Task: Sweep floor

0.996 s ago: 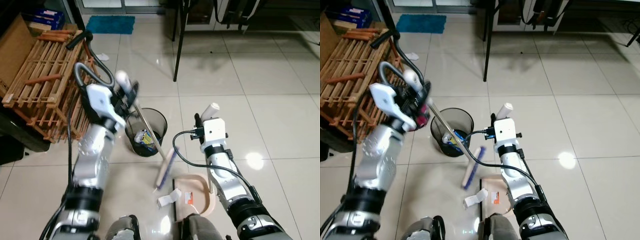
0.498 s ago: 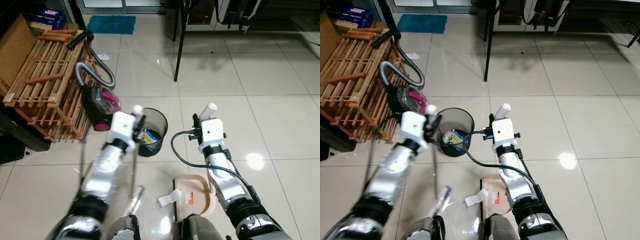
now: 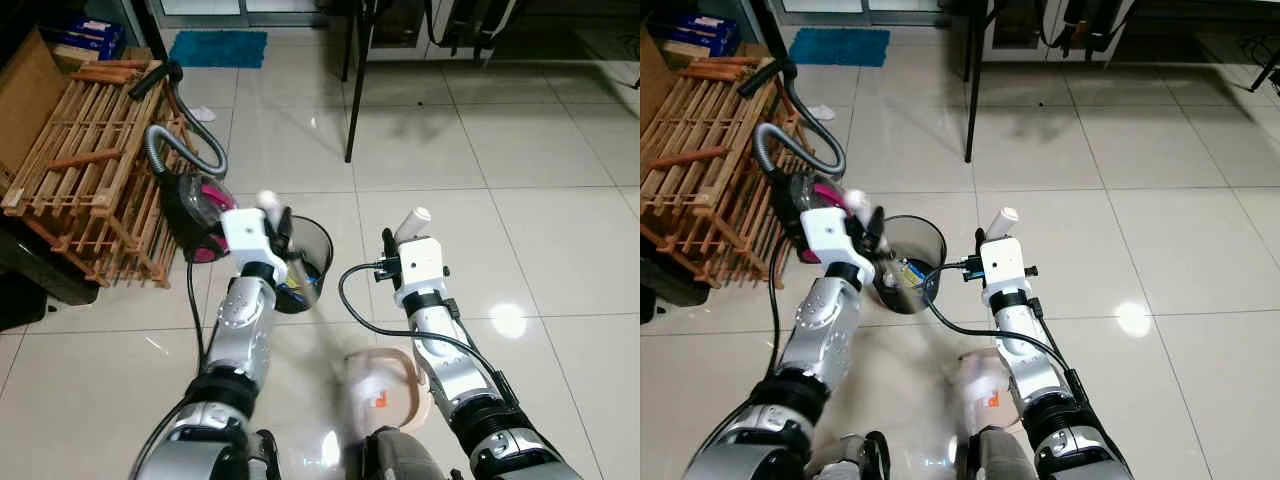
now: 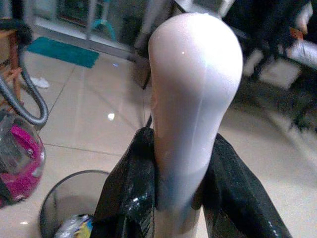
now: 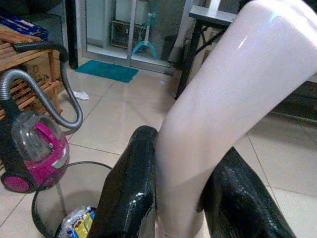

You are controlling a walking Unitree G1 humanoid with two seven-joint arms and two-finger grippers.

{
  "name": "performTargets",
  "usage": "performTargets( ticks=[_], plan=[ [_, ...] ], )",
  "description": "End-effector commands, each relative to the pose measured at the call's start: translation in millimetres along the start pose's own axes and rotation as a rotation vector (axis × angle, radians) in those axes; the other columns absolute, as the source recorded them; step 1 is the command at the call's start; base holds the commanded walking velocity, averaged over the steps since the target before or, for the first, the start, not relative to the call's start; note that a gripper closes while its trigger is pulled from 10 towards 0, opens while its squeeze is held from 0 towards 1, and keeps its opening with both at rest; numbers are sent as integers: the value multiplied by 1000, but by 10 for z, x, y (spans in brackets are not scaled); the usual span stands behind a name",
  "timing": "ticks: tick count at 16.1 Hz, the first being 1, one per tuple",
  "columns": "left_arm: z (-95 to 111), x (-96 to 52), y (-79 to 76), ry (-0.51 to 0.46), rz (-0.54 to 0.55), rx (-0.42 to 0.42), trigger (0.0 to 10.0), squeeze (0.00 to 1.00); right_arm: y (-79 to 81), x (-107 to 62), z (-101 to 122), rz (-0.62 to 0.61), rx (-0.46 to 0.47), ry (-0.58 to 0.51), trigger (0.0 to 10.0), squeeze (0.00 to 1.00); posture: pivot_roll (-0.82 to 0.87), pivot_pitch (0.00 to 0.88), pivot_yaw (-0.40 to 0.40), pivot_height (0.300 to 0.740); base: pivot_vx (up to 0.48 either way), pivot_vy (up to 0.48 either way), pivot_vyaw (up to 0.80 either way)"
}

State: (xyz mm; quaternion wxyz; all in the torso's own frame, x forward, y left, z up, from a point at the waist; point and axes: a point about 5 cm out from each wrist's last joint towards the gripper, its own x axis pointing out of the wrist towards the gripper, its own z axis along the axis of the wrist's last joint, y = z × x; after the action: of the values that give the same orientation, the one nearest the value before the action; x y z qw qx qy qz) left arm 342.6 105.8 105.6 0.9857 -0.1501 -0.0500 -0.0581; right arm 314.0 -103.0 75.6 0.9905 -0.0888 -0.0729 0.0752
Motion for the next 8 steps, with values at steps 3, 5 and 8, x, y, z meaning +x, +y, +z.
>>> performTargets(
  ticks=[3,5,8],
  plan=[
    [164,87,-24,-75,-29,-30,10000,0,22,-27,-69,10,7,40,10000,0,-65,166,-9,740,0,0,0],
    [242,85,-74,-101,-127,-11,10000,0,-7,-26,-61,7,9,34,10000,0,-62,151,-7,740,0,0,0],
    [449,29,-112,-154,-330,73,10000,0,-130,-38,-80,-36,26,37,10000,0,-48,114,1,740,0,0,0]
  ],
)
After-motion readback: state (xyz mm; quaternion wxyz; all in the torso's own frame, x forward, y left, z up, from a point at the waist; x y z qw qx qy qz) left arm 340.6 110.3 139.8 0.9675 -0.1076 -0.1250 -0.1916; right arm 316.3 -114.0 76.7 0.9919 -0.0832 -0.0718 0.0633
